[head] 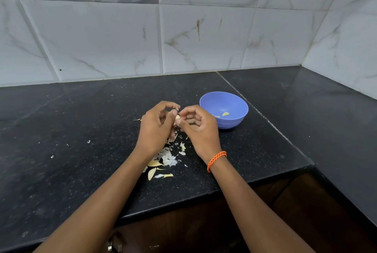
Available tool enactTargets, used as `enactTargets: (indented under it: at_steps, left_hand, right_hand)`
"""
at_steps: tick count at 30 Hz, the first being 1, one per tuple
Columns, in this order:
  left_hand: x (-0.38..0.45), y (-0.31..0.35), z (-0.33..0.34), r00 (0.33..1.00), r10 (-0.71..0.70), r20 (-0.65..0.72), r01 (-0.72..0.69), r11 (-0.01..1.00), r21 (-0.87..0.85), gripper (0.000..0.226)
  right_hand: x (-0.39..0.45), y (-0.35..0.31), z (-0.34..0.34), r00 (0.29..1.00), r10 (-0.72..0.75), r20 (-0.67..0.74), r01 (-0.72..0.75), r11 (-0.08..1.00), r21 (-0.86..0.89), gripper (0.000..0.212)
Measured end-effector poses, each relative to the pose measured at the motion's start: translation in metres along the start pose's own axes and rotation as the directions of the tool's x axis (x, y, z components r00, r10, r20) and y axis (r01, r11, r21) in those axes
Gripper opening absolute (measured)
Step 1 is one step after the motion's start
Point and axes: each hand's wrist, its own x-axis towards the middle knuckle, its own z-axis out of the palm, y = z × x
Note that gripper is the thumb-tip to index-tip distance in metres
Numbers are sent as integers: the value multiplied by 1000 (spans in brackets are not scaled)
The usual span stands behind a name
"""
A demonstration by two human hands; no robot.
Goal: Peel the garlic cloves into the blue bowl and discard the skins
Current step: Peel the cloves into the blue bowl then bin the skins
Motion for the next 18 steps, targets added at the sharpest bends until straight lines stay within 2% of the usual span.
enactTargets:
  at_steps: [3, 7, 10, 18]
  left_hand:
    - [1, -1, -3, 999, -43, 19, 44, 996, -72, 12]
    - [1, 1, -6, 998, -58, 20, 59, 995, -82, 9]
    - [1, 2, -7, 997, -69, 31, 72, 992, -102, 9]
    - [2, 1, -8, 992, -129, 16, 130, 973, -192, 9]
  right_hand:
    - [0, 0, -1, 997, 23, -70, -22, 999, 24, 19]
    - [0, 1, -2, 996, -3, -86, 1, 1000, -27, 10]
    - [-1, -1, -3, 994, -39, -99, 39, 999, -2, 10]
    - [0, 0, -1, 996, -75, -38, 75, 997, 8, 12]
